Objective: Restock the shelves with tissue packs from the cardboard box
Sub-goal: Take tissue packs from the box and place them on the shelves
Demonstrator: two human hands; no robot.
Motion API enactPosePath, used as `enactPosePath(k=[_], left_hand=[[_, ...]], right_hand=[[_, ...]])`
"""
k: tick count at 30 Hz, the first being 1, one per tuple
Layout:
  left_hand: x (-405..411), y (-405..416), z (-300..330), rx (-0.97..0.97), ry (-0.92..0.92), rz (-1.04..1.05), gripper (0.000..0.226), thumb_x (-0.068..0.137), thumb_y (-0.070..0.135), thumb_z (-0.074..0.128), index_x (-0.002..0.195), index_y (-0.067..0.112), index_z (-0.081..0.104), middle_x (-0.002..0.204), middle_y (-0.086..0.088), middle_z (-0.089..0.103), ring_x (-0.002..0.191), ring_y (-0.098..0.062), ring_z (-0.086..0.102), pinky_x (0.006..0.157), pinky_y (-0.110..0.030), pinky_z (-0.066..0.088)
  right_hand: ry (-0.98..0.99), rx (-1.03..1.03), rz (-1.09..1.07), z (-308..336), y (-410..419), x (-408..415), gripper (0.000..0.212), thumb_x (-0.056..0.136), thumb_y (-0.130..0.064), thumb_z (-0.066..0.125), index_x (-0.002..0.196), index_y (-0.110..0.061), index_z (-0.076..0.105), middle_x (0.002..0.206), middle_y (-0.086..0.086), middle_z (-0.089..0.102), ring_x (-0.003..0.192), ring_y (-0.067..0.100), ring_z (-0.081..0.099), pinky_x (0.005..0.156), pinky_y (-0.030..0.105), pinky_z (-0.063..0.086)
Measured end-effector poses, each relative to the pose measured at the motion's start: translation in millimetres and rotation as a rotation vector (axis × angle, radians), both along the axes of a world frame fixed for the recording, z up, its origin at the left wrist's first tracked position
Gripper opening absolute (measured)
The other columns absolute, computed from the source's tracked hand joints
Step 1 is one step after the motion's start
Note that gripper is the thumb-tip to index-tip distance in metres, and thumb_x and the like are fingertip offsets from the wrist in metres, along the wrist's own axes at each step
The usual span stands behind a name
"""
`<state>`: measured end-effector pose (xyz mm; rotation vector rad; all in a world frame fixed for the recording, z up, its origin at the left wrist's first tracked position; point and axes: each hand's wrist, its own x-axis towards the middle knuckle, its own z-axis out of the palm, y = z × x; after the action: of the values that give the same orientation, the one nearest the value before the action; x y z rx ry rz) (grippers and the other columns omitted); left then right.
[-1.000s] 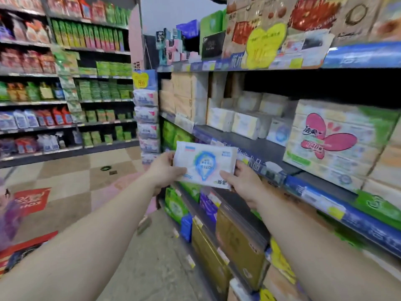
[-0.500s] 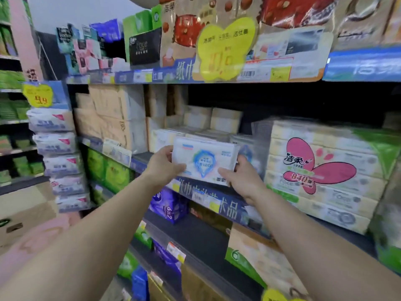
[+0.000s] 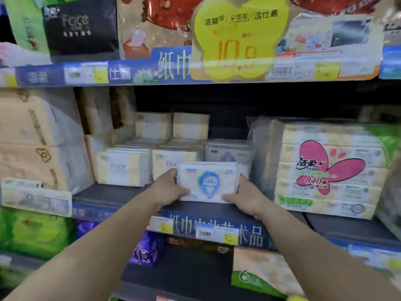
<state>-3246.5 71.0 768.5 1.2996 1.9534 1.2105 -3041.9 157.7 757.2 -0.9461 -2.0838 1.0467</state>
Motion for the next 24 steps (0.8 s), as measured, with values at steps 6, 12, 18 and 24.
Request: enactPosePath(k=[6,12,18,24], left_hand=[[0.6,3.7,43.7,0.253,0.489,-0.034,0.109,0.065,0.036,0.086,0.151,0.026,0.02,0.148,-0.004,0.035,0.135,-0.022,0.033,0.111,-0.033,0.03],[38.7,14.8,105.5,0.129,1.248,-0.226,0.085,0.07,0.044,0.077,0.143,0.039,0.033,0.141,0.004,0.043,0.132,-0.022,0.036,0.11,-0.042,0.022],[17.9,13.2,115.4,0.106,0.856,-0.263,0.033,0.073,0.031,0.082,0.101,0.023,0.066,0.092,0.009,0.062,0.084,-0.011,0.057,0.07,-0.022,0.042],[-5.8,15.0,30.1,0.241,-0.427,-0.119,0.018,0.082,0.009,0.073,0.097,0.013,0.067,0.088,-0.004,0.074,0.069,-0.01,0.07,0.063,-0.024,0.057]], right_hand=[[0.027,-0.014,-0.023,9.8,-11.2,-2.5,0.046,0.081,0.002,0.068,0.111,-0.028,0.049,0.116,-0.006,0.063,0.101,0.008,0.059,0.081,0.012,0.045],[-0.03,0.177,-0.04,51.5,-18.9,-21.2,0.046,0.078,-0.008,0.07,0.118,-0.023,0.054,0.099,-0.005,0.063,0.083,0.01,0.058,0.061,0.008,0.042],[0.455,-0.041,-0.076,46.7,-12.4,-21.8,0.061,0.075,-0.008,0.08,0.123,-0.027,0.048,0.106,-0.001,0.063,0.09,0.009,0.06,0.072,0.018,0.052],[0.214,-0.37,-0.103,5.9,10.9,-19.0,0.057,0.072,-0.004,0.081,0.122,-0.013,0.053,0.111,0.007,0.069,0.099,0.017,0.067,0.091,0.034,0.054]])
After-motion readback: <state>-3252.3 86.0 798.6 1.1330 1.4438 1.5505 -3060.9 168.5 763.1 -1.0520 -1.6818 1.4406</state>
